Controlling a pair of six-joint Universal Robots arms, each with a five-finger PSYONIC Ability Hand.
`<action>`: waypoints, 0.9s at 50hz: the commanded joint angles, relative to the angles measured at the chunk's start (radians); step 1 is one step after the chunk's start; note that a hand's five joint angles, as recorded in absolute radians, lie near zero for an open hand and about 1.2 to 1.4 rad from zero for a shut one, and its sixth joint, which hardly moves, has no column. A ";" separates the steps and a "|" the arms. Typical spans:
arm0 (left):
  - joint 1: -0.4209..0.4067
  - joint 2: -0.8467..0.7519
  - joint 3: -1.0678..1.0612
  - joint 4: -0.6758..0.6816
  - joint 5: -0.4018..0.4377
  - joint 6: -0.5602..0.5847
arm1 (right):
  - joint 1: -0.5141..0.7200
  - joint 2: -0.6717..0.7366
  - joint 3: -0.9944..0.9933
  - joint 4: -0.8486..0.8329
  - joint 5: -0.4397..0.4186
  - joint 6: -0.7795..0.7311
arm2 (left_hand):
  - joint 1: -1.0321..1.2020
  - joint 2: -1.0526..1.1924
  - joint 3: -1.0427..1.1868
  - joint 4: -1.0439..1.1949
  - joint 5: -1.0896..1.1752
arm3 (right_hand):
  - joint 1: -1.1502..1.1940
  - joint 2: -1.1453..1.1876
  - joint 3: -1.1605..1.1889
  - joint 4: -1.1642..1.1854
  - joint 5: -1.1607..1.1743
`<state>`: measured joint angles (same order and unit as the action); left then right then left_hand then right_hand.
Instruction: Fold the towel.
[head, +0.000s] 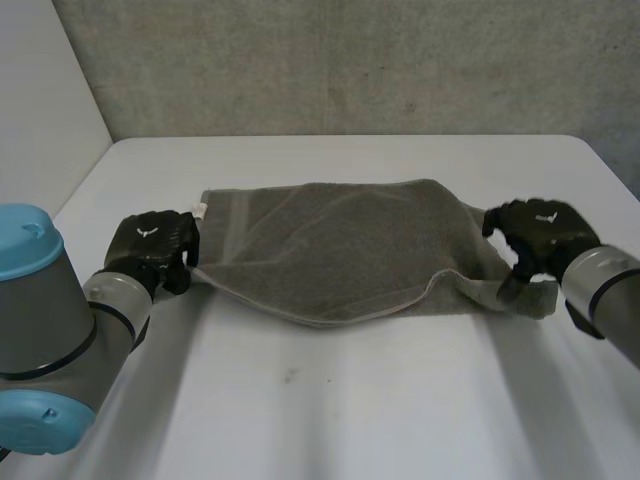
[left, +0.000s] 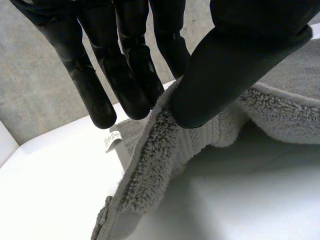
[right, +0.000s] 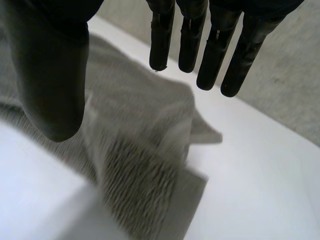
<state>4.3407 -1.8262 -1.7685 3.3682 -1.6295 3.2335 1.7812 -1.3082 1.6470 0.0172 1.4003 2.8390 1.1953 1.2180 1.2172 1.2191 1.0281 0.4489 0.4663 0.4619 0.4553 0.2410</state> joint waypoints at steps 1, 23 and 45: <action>0.005 -0.002 0.003 0.000 0.000 0.000 | 0.017 0.014 0.052 -0.006 0.066 -0.075 | 0.201 0.178 0.179 0.177 0.194 | -0.050 -0.067 -0.063 -0.056 -0.016; 0.007 -0.013 0.004 -0.007 0.000 0.008 | 0.015 0.064 0.152 -0.327 0.071 -0.130 | 0.201 0.178 0.179 0.177 0.194 | 0.947 0.930 0.934 0.941 0.981; 0.091 0.452 -0.012 -0.309 -0.001 0.203 | -0.160 -0.523 0.073 0.082 -0.050 -0.213 | 0.201 0.178 0.179 0.177 0.194 | 0.947 0.930 0.934 0.941 0.981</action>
<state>4.4131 -1.4802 -1.7740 3.1573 -1.6321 3.4259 1.6686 -1.7729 1.7665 -0.0658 1.3927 2.6741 1.1953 1.2179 1.2173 1.2192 1.0281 1.3361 1.3323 1.3284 1.3423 1.1657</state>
